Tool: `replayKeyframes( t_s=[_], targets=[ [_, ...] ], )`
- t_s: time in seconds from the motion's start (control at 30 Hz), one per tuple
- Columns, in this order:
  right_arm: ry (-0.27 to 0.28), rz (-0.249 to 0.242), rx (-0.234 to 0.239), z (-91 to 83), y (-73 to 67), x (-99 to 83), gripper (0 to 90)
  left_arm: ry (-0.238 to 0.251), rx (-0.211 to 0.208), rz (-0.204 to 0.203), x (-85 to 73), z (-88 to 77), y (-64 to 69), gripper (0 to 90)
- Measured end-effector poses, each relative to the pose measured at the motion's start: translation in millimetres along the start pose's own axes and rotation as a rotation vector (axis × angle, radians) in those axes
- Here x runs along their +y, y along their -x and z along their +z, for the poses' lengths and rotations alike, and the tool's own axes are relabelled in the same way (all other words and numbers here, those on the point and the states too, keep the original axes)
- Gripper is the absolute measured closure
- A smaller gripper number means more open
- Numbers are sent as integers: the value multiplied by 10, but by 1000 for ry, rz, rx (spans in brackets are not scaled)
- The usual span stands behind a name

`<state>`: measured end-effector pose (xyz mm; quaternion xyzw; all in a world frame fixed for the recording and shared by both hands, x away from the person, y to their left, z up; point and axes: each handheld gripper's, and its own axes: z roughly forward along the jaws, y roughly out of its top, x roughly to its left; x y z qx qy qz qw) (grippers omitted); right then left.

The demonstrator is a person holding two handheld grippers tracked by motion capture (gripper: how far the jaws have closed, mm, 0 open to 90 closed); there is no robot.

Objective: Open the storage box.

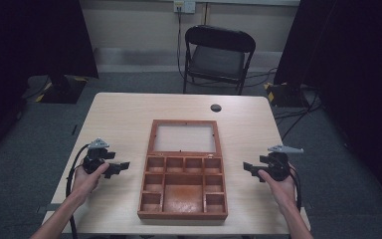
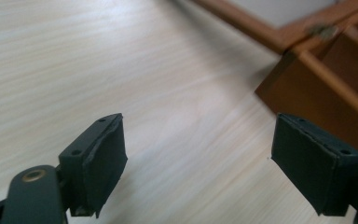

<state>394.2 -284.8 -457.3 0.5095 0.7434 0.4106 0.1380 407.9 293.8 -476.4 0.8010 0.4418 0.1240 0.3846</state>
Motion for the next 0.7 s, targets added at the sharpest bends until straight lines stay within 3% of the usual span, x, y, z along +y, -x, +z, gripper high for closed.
replayKeyframes(
  t_s=[0.03, 0.13, 0.2, 0.3, 0.33, 0.37, 0.43, 0.5, 0.57, 0.7],
  targets=[
    [-12, 19, 1, 6, 31, -92, 157, -5, 3, -9, -35, -8, -5, 180],
    [-49, 19, -33, 35, 64, -221, 157, -43, -1, 2, -157, 7, -28, 179],
    [-65, 22, -42, 53, 69, -253, 156, -43, 10, -1, -185, 18, -25, 182],
    [-103, 12, -79, 115, 47, -312, 146, -46, 58, 48, -217, 30, 15, 180],
    [-111, -46, -124, 137, 1, -324, 144, -46, 101, 99, -237, 51, 43, 174],
    [-111, -46, -124, 137, 1, -324, 144, -46, 101, 99, -237, 51, 43, 156],
    [-110, -124, -183, 174, -59, -364, 128, -33, 112, 96, -253, 65, 44, 141],
    [-88, -130, -187, 189, -73, -393, 111, -3, 123, 90, -287, 70, 44, 129],
    [-59, -131, -190, 190, -68, -424, 101, 0, 129, 80, -293, 74, 51, 113],
    [-54, -133, -188, 194, -63, -427, 98, 3, 133, 76, -293, 76, 54, 112]
  ],
)
